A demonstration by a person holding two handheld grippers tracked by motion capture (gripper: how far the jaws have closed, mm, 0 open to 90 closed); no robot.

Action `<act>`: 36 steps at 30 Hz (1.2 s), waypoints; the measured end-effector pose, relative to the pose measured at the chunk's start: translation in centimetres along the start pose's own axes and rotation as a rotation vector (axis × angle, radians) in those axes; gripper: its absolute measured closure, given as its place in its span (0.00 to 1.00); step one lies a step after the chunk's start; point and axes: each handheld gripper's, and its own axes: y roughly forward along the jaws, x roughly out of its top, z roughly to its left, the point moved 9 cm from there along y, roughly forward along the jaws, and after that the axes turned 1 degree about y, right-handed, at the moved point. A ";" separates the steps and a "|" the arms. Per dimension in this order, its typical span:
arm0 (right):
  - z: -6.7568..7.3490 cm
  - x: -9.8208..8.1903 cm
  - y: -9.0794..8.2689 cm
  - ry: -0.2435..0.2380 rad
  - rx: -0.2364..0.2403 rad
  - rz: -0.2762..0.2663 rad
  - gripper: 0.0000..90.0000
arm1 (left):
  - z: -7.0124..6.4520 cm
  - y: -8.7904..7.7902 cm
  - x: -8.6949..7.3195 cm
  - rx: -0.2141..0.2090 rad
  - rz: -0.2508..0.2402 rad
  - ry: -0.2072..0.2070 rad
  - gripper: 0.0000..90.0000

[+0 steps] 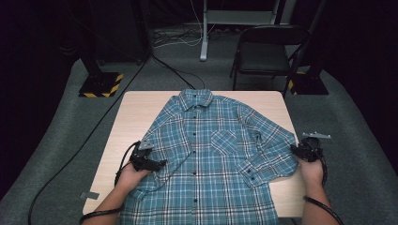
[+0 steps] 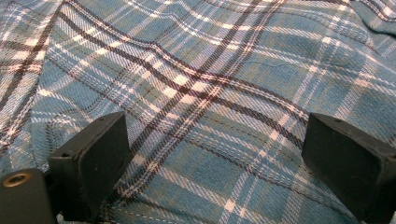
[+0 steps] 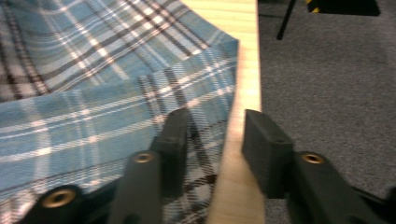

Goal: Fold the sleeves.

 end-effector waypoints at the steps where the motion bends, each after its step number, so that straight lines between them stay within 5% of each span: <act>1: 0.1 0.1 0.0 0.001 0.009 0.006 0.74 | 0.0 0.0 0.0 0.000 0.000 0.000 0.08; 4: 0.3 0.1 0.0 0.017 0.034 0.028 0.83 | 0.0 0.0 0.0 0.000 0.000 0.000 0.08; 6: 0.6 0.2 -0.1 -0.017 0.008 0.035 0.92 | 0.0 0.0 0.0 0.000 0.000 0.000 0.08; 10: 1.6 1.2 -1.0 -0.035 0.008 -0.009 0.98 | 0.0 0.0 0.0 -0.001 0.000 0.000 0.08; 14: 4.4 2.9 -2.8 -0.104 0.083 -0.053 0.98 | 0.0 0.0 0.0 0.000 0.000 -0.001 0.08; 21: 14.0 3.8 -5.0 -0.386 0.230 -0.040 0.98 | 0.0 0.0 0.0 -0.001 0.001 0.001 0.08; 24: 17.9 3.9 -5.5 -0.444 0.299 -0.045 0.98 | 0.0 0.0 0.0 -0.001 0.001 0.001 0.08; 28: 24.0 3.5 -6.4 -0.500 0.424 -0.052 0.98 | 0.0 0.0 0.0 -0.002 0.001 0.001 0.08; 32: 30.0 2.3 -6.8 -0.507 0.569 -0.041 0.98 | 0.0 0.0 0.0 -0.002 0.002 0.001 0.08; 36: 34.2 0.4 -5.7 -0.518 0.641 -0.004 0.98 | 0.0 0.0 0.0 -0.002 0.002 0.001 0.08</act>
